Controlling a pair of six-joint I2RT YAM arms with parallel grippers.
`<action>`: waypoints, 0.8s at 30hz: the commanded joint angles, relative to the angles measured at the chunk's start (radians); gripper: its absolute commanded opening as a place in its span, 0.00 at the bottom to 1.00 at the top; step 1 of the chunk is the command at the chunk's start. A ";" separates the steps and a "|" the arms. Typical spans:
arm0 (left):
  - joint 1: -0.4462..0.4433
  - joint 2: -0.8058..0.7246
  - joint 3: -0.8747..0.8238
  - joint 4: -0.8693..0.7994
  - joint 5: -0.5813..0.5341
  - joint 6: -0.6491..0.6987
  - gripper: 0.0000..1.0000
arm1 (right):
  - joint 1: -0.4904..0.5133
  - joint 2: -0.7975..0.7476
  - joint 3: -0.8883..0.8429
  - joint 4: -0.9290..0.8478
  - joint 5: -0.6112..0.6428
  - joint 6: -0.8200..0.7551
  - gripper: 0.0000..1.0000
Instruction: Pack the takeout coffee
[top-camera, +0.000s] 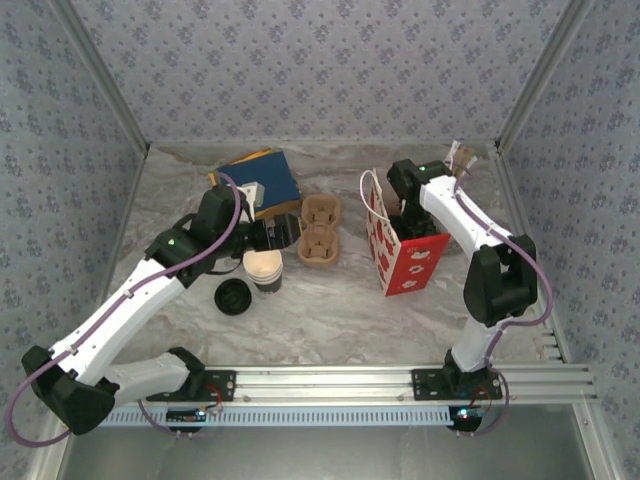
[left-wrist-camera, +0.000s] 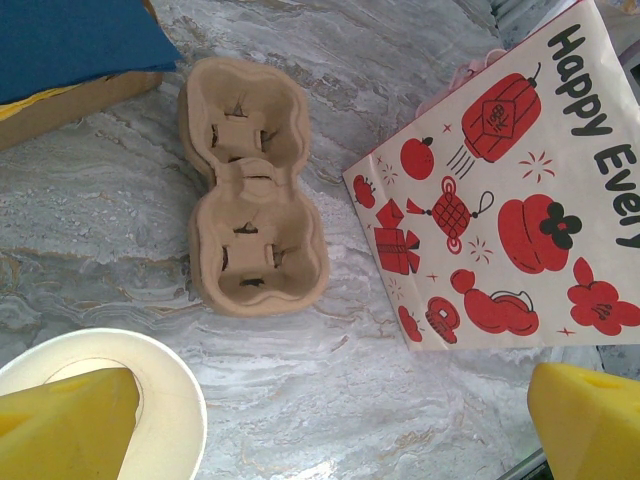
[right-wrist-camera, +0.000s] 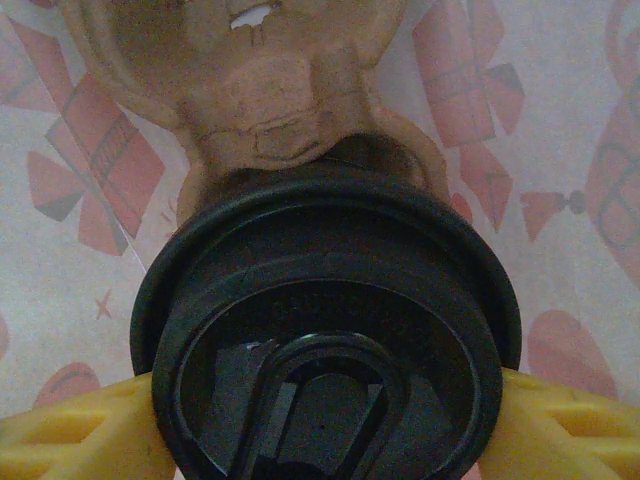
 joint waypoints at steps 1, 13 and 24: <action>-0.006 -0.013 0.011 -0.010 -0.010 -0.006 1.00 | 0.000 0.047 -0.059 -0.016 -0.021 0.007 0.72; -0.008 -0.018 0.011 -0.021 -0.013 -0.009 1.00 | 0.003 0.065 -0.091 0.022 -0.018 0.007 0.72; -0.007 -0.024 0.011 -0.021 -0.018 -0.005 1.00 | 0.005 0.059 -0.042 -0.019 -0.013 0.007 0.72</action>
